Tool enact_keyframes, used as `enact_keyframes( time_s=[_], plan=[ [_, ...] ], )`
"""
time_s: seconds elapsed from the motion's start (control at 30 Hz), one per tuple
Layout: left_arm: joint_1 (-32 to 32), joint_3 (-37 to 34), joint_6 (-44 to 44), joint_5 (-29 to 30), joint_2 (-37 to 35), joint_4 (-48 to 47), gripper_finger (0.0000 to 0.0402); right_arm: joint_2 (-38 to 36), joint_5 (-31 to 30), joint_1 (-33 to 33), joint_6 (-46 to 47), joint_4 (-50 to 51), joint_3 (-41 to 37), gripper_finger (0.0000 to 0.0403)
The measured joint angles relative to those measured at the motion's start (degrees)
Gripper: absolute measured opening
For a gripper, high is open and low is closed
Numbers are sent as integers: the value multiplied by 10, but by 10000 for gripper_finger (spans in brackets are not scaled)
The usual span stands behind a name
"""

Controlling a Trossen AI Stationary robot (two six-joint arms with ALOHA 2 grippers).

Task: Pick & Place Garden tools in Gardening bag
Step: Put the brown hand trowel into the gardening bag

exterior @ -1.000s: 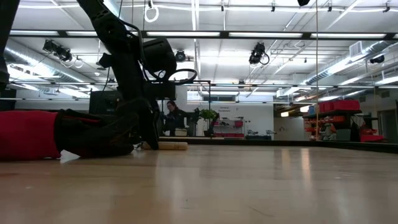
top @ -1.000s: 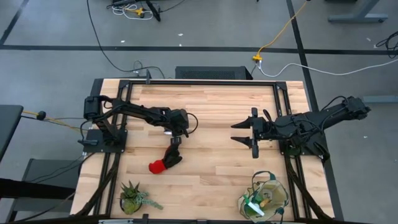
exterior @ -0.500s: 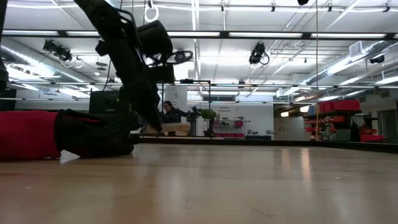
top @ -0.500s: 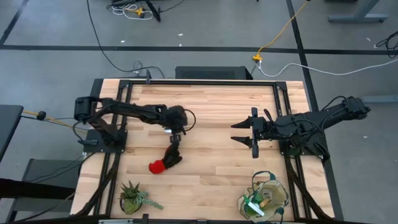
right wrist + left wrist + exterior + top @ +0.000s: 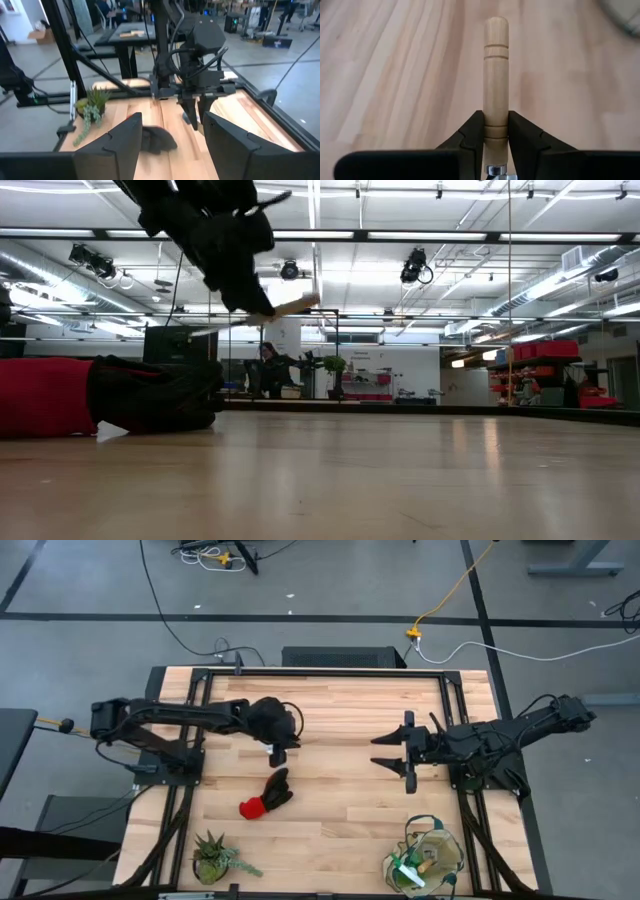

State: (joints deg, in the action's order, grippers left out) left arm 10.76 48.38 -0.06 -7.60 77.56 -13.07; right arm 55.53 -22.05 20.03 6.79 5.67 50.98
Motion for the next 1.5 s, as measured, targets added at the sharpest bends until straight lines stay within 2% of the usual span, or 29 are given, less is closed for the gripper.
enact_keyframes(
  time_s=[0.23,0.4,0.5,0.77,1.03,1.27,1.5],
  plan=[
    [0,0,-50,-58,-47,66,75,0,0,0,-29,-62,0,212],
    [0,3,-85,-94,-57,150,78,0,-12,0,-29,-99,0,212],
    [0,18,-98,-110,-56,158,76,0,-26,0,-29,-106,0,212],
    [0,68,-82,-113,-56,162,77,0,-30,0,-30,-109,0,215],
    [0,85,-88,-106,-56,165,75,0,-30,0,-31,-111,0,220],
    [0,88,-112,-111,-56,267,73,0,-30,0,-32,-117,0,220],
    [0,88,-124,-112,-56,329,73,0,-30,0,-45,-136,0,220]
  ],
)
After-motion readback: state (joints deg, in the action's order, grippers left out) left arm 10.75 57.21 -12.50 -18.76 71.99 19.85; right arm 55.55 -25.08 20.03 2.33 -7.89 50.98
